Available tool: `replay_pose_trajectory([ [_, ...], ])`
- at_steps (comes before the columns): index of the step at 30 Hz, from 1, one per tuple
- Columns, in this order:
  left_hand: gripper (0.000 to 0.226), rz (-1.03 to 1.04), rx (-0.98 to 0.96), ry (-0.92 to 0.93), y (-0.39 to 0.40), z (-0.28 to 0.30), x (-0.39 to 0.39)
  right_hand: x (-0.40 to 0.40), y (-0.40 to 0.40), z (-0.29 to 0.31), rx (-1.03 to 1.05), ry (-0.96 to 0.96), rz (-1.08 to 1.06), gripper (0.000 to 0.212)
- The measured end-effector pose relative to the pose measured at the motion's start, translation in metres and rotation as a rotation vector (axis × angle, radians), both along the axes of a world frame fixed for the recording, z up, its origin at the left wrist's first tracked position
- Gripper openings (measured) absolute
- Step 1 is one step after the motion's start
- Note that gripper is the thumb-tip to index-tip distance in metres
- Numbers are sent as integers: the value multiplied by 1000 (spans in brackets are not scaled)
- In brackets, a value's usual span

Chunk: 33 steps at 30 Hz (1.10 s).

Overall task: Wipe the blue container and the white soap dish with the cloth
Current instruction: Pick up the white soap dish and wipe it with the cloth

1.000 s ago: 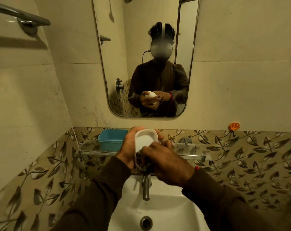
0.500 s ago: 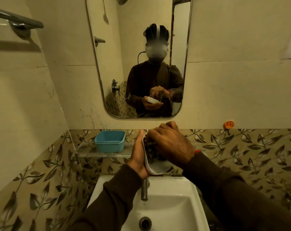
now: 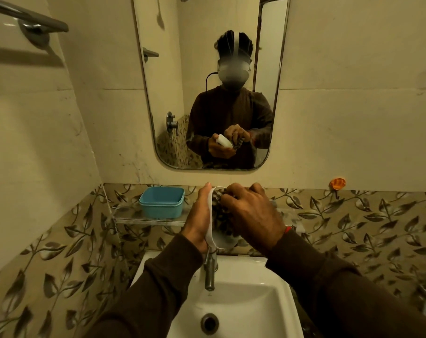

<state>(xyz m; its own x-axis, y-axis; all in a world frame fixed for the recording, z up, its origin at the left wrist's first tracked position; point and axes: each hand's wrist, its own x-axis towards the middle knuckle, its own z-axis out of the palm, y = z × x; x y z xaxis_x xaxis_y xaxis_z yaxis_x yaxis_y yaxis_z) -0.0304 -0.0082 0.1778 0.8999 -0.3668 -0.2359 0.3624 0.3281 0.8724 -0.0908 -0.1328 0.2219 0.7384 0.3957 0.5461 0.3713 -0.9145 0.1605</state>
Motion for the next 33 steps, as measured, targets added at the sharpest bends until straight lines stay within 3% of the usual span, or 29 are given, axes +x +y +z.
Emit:
replay_pose_trajectory([
  [2,76,-9,-17,32,6,3,3,-4,3,-4,-23,94,23,61],
  [6,75,-20,-37,16,17,4,11,-7,4,-11,157,298,182,35],
  [9,82,-42,-50,46,14,5,11,-1,1,-6,200,269,157,40],
  [16,91,58,-61,-1,9,9,13,1,10,-2,-119,141,36,50],
  [21,89,168,53,-17,6,13,13,-1,23,-6,-112,187,34,31],
  [24,85,113,-4,15,6,14,6,0,20,-2,66,506,43,23],
  [26,83,28,-65,43,9,13,3,0,12,2,303,762,71,21],
  [28,83,-32,-135,70,11,11,5,1,7,7,624,878,92,25],
  [31,93,-56,-244,103,10,13,9,7,10,12,1043,664,63,20],
  [33,93,-57,-341,100,5,14,8,15,10,14,1032,366,38,7],
])
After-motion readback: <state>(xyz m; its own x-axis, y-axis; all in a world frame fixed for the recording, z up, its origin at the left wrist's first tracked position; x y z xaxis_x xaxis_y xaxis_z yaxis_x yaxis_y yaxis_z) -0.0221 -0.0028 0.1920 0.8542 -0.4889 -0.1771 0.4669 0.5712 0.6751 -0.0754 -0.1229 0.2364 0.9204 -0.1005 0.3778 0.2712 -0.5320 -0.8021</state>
